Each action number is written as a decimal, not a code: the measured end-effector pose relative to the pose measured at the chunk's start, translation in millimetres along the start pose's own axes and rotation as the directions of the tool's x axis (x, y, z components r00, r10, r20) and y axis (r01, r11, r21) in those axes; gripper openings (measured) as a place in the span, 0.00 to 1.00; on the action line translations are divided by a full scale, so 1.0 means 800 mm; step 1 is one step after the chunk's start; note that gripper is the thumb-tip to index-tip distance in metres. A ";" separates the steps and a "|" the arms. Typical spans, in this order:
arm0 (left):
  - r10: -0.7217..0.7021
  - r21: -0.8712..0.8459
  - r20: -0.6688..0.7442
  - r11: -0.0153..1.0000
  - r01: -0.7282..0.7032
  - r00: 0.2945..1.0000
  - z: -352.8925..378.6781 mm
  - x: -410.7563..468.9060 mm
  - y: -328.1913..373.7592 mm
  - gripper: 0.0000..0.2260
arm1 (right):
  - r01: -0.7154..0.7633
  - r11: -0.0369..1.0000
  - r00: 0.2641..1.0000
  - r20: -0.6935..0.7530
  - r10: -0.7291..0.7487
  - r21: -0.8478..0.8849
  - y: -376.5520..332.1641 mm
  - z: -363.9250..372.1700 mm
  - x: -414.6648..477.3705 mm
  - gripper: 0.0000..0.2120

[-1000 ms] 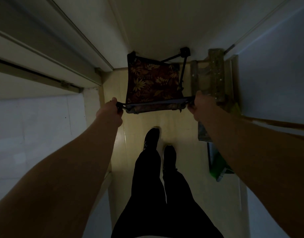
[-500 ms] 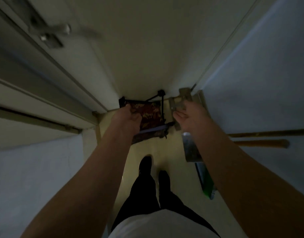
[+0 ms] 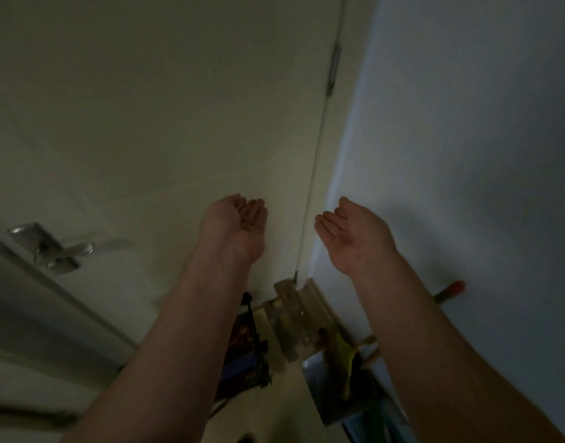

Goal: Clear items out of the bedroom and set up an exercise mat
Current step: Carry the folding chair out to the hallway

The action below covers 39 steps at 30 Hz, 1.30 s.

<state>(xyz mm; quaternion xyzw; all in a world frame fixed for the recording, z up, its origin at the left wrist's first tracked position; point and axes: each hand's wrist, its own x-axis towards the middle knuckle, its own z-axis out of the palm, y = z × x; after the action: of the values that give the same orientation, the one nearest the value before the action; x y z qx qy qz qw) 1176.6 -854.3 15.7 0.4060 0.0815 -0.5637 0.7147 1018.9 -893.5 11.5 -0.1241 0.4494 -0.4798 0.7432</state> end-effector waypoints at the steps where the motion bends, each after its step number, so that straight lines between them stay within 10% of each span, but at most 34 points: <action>1: 0.002 0.000 0.031 1.000 -0.002 1.000 0.016 -0.008 -0.004 0.09 | 0.018 0.999 1.000 0.005 -0.018 0.030 -0.015 -0.002 -0.009 0.25; 19: -0.378 0.359 0.299 0.895 0.264 0.876 0.155 -0.055 -0.115 0.08 | 0.481 0.792 0.861 -0.373 -0.346 0.375 -0.113 -0.093 -0.096 0.19; 39: -0.933 0.882 0.258 0.334 0.334 0.251 0.077 -0.454 -0.465 0.08 | 0.970 0.167 0.224 -0.916 -0.332 0.177 -0.051 -0.407 -0.503 0.17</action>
<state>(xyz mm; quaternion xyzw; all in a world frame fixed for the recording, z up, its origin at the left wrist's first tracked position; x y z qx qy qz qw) 703.8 -640.0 83.2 0.2735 -0.2599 -0.9161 0.1361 683.4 -501.7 73.8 0.1902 0.3199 -0.9182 0.1359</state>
